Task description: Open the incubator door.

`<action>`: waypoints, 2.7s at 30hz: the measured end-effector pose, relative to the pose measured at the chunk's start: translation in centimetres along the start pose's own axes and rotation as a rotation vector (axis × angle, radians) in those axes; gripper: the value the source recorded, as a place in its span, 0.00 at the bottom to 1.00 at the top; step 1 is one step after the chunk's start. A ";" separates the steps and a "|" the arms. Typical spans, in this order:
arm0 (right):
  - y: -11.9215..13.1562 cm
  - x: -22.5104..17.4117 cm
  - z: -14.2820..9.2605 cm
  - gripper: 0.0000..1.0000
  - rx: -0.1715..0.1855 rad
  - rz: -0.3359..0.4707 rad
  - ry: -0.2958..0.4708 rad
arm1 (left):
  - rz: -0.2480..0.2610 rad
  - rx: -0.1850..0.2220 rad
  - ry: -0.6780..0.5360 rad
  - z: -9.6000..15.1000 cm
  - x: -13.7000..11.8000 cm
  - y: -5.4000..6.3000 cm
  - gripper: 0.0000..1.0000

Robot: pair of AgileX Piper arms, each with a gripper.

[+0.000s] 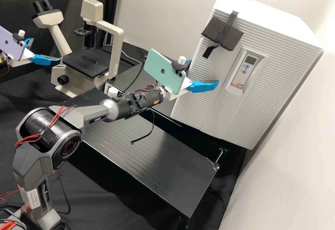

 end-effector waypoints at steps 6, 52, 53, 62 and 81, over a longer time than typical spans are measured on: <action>-0.1 -0.1 -0.1 0.00 -0.021 -0.008 0.016 | 0.000 0.000 0.000 0.0 0.0 0.0 1.00; 2.4 -1.2 2.1 0.00 -0.049 -0.065 0.063 | 0.000 0.000 0.000 0.0 0.0 0.0 1.00; 2.6 -1.3 2.3 0.00 -0.048 -0.066 0.065 | 0.000 0.000 0.000 0.0 0.0 0.0 1.00; 4.9 -3.1 4.1 0.00 -0.099 -0.047 0.130 | 0.000 0.000 0.000 0.0 0.0 0.0 1.00; 7.7 -9.2 6.5 1.00 -0.022 0.076 0.049 | 0.000 0.000 0.000 0.0 0.0 0.0 1.00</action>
